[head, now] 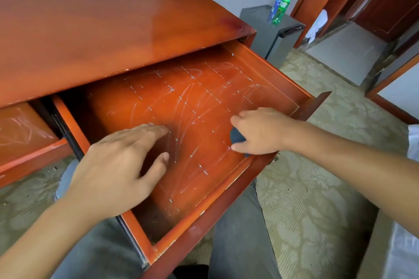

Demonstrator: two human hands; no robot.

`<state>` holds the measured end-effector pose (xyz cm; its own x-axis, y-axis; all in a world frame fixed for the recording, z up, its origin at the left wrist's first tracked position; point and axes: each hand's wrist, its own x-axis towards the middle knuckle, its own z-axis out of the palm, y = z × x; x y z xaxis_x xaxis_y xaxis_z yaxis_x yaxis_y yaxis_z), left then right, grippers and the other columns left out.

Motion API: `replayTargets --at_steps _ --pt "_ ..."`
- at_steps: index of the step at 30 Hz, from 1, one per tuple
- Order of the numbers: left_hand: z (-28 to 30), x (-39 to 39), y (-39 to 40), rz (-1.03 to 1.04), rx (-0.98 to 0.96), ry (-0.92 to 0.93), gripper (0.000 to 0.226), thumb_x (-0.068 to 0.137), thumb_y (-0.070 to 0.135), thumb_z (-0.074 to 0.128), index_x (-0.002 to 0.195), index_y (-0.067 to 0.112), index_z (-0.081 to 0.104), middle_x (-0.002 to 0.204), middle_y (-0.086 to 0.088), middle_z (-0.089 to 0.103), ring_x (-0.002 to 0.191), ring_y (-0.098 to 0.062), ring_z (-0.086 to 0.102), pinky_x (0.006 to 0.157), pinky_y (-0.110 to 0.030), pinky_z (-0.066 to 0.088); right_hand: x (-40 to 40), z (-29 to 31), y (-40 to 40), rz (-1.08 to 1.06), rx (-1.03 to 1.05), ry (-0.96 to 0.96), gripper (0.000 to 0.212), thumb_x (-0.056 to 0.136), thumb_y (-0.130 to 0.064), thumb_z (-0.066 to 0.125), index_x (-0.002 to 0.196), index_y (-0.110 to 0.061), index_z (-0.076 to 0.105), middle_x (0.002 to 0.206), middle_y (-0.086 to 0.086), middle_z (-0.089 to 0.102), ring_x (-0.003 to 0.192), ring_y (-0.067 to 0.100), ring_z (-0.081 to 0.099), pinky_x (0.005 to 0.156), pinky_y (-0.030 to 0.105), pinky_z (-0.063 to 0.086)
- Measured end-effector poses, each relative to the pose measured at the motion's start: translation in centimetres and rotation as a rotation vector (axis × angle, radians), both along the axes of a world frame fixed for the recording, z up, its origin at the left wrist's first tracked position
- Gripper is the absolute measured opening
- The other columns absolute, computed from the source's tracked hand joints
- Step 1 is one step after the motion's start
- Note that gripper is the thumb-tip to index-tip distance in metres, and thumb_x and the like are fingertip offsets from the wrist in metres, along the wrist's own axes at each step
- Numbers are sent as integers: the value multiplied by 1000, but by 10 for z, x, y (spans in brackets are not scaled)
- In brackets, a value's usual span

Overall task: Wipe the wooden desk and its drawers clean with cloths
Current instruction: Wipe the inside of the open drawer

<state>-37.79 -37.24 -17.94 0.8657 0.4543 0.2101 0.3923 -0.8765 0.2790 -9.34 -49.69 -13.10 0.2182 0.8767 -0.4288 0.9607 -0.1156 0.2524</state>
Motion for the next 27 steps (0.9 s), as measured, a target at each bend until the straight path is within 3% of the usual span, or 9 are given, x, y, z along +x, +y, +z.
replayTargets --at_steps 4,6,10,13,16,20,22,25,27 --pt "-5 -2 -2 38 -66 -171 43 99 32 42 131 21 68 132 7 70 129 -12 61 103 -23 40 -76 1 0 19 -22 636 25 89 -49 70 104 -30 65 94 -11 54 84 4 53 74 30 41" --pt "-9 -7 1 70 -116 -254 43 97 25 42 128 20 71 133 7 70 130 -7 58 110 -22 37 -84 -4 4 -24 -30 782 26 86 -42 77 110 -35 70 97 -14 56 86 -2 53 73 23 39" --pt "-13 -9 3 61 -126 -276 48 97 26 37 129 18 71 137 7 67 138 -7 52 124 -36 29 -22 7 10 -151 -19 552 33 77 -25 87 104 -32 70 102 -12 65 89 6 61 71 25 45" --pt "-14 -7 0 78 -152 -322 48 97 25 37 128 20 72 136 9 68 137 -6 54 122 -39 34 12 16 9 -255 -10 473 29 76 -25 89 98 -33 71 97 -8 71 78 2 65 67 28 47" --pt "-15 -6 -2 112 -167 -379 45 97 23 38 124 21 75 130 10 71 131 -5 58 115 -33 40 -27 12 12 -154 -58 544 26 74 -37 89 95 -37 74 83 -7 72 70 1 63 66 30 53" --pt "-13 -6 -1 142 -183 -408 45 95 20 39 123 20 74 130 9 71 130 -7 59 111 -24 38 -118 -1 26 52 -141 823 22 83 -36 83 103 -30 77 57 -28 58 56 -5 54 53 11 38" --pt "-14 -8 0 149 -184 -408 51 88 11 40 125 18 73 131 6 70 132 -10 58 112 -28 41 -140 -6 26 74 -153 930 14 88 -31 79 97 -21 75 52 -22 52 52 -1 49 51 12 35" --pt "-14 -8 -2 119 -176 -390 64 75 0 37 127 15 72 134 4 69 134 -12 57 116 -32 41 -131 -5 17 27 -130 914 12 87 -36 80 95 -30 74 69 -13 62 61 5 54 55 20 40" --pt "-15 -5 -3 73 -136 -363 67 73 3 32 126 13 71 135 1 69 135 -15 57 117 -37 41 -107 -3 13 -13 -103 742 28 80 -43 84 105 -37 74 86 -13 72 76 3 63 67 18 47"
